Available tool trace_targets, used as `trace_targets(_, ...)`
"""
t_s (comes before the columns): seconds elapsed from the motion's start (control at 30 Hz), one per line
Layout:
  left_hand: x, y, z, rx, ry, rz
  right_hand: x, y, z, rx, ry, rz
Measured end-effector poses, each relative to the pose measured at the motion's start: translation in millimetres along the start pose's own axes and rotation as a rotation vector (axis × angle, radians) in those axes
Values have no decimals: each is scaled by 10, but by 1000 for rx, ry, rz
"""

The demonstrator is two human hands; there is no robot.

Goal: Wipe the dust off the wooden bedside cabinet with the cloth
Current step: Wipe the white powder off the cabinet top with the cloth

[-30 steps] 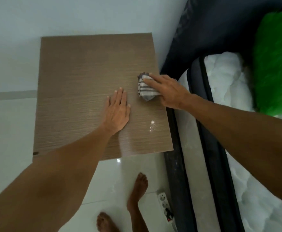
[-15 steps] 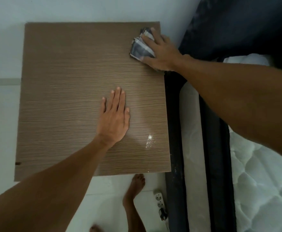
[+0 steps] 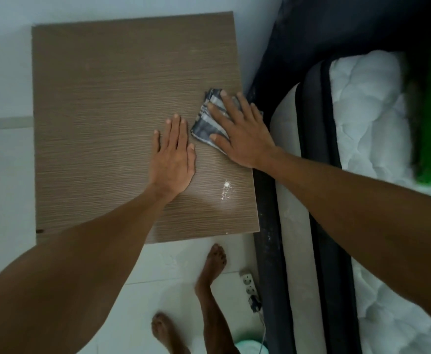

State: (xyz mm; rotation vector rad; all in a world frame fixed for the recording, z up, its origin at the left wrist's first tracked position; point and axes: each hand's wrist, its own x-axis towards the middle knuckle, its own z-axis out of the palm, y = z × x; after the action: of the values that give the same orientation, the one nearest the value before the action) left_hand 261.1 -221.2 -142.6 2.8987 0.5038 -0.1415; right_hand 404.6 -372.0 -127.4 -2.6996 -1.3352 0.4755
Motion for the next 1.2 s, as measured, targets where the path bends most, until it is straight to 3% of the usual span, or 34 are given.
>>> trace_targets(0.57,-721,-105,37,-69,-96,130,-1701,-828,510,-159,27,34)
trace_targets(0.93,-1578,-428,-1,-3,-180,275,-2235,-1751,776,13,83,124)
trace_targets(1.07,-1984,-663,-10,21,-179,309,-2518,-2027,948,-8,-56,12)
trace_targets(1.2,-2391,-852,44,-24,-129,284,-2650,-2216,1071,21,-98,60)
